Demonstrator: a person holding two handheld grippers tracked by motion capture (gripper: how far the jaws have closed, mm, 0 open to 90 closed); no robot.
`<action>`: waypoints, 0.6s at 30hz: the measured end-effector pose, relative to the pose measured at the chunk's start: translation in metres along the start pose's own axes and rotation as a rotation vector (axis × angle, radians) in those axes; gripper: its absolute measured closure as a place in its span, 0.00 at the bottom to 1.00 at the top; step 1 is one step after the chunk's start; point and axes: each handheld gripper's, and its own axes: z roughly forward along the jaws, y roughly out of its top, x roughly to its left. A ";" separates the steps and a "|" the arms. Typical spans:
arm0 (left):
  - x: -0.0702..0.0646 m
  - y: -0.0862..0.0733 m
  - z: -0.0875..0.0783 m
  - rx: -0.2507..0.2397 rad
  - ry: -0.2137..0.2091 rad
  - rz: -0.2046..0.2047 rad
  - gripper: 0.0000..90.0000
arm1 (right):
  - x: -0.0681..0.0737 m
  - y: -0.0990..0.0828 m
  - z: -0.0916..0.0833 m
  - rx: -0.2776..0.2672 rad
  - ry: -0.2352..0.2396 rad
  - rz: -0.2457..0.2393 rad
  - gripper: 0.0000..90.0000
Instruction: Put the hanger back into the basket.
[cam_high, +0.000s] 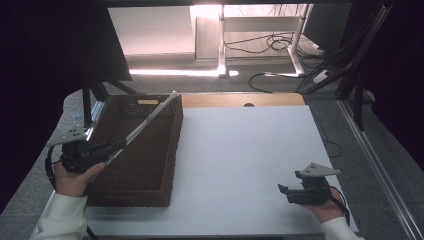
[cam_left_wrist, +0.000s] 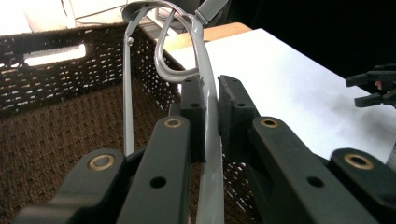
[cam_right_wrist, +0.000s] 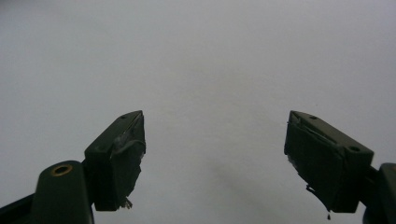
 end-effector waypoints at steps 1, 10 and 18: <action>0.002 -0.001 0.000 -0.007 -0.009 -0.008 0.91 | 0.000 0.000 0.000 0.000 0.000 0.000 0.23; 0.021 -0.010 -0.007 -0.040 0.055 -0.075 0.60 | 0.000 0.000 0.000 0.002 0.001 -0.001 0.23; 0.014 -0.012 -0.003 0.001 0.082 -0.053 0.50 | 0.001 0.000 0.001 0.005 0.003 -0.005 0.23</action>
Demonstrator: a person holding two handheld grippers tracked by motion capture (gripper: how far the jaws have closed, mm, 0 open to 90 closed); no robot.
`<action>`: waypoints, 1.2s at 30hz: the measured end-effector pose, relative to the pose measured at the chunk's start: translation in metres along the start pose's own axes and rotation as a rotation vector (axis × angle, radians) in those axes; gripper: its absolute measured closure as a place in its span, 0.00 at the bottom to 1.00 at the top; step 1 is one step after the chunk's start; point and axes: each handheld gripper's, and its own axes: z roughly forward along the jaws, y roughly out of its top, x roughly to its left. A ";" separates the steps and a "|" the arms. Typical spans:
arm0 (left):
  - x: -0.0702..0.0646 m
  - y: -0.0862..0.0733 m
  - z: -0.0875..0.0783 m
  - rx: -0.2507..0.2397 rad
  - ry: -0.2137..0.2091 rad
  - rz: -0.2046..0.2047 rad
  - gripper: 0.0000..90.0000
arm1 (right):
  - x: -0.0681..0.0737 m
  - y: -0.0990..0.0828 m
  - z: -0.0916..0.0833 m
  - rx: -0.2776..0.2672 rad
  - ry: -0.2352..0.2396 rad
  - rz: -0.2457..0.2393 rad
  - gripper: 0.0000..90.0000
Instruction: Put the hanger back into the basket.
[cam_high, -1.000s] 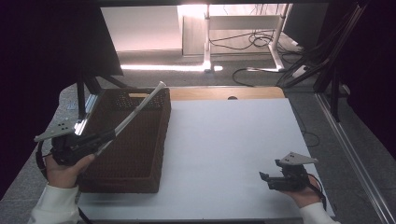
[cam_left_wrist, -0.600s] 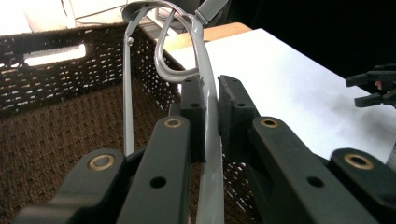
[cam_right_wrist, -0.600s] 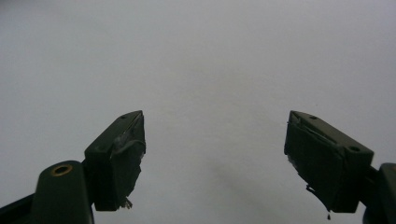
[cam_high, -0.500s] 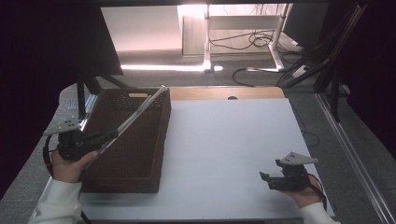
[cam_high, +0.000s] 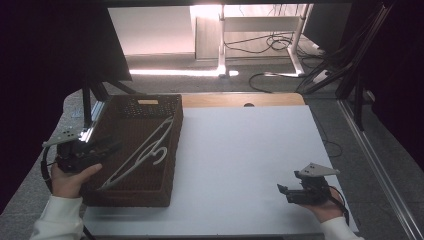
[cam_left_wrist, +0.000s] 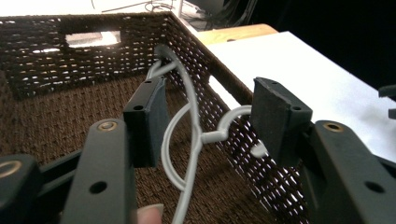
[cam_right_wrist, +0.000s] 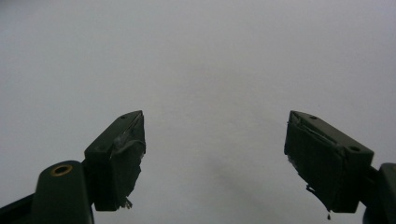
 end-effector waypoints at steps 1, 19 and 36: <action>-0.001 0.000 0.001 0.007 -0.003 0.005 0.49 | 0.000 0.000 0.000 0.000 0.000 0.000 0.23; -0.036 -0.011 0.015 0.072 -0.030 0.069 0.40 | 0.000 0.000 -0.002 0.000 0.002 -0.002 0.23; -0.064 -0.030 0.015 0.102 -0.003 0.097 0.33 | 0.001 -0.002 -0.003 -0.003 0.011 -0.010 0.23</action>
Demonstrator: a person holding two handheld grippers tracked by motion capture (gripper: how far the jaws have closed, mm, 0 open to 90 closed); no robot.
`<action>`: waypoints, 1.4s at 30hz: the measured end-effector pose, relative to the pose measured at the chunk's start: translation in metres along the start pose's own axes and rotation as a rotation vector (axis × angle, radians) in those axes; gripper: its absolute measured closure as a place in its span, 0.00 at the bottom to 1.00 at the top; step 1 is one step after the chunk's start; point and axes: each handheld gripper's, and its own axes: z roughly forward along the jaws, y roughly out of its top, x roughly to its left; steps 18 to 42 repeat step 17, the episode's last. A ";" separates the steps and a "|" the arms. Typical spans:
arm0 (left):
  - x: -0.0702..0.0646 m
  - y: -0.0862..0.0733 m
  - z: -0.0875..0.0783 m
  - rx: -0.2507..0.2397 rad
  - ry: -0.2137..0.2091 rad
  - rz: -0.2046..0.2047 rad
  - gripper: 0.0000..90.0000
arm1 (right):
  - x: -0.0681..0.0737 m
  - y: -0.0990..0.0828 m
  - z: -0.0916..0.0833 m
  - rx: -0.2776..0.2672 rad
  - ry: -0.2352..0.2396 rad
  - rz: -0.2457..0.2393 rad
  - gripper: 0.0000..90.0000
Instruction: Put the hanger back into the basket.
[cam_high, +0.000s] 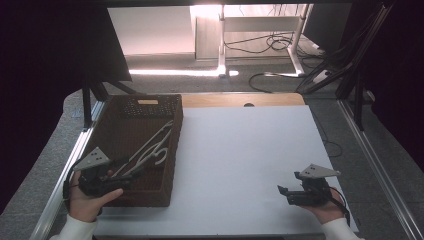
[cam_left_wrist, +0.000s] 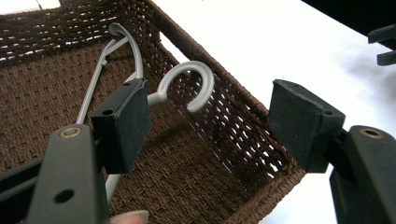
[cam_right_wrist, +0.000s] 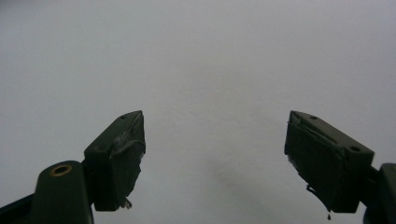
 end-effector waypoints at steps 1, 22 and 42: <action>-0.001 0.000 0.001 0.002 -0.001 0.001 0.33 | 0.000 0.000 0.000 0.000 0.000 0.002 0.23; -0.004 0.001 0.004 0.004 -0.011 0.015 0.32 | -0.002 -0.001 -0.002 -0.002 -0.005 0.007 0.23; -0.004 0.001 0.004 0.004 -0.011 0.015 0.32 | -0.002 -0.001 -0.002 -0.002 -0.005 0.007 0.23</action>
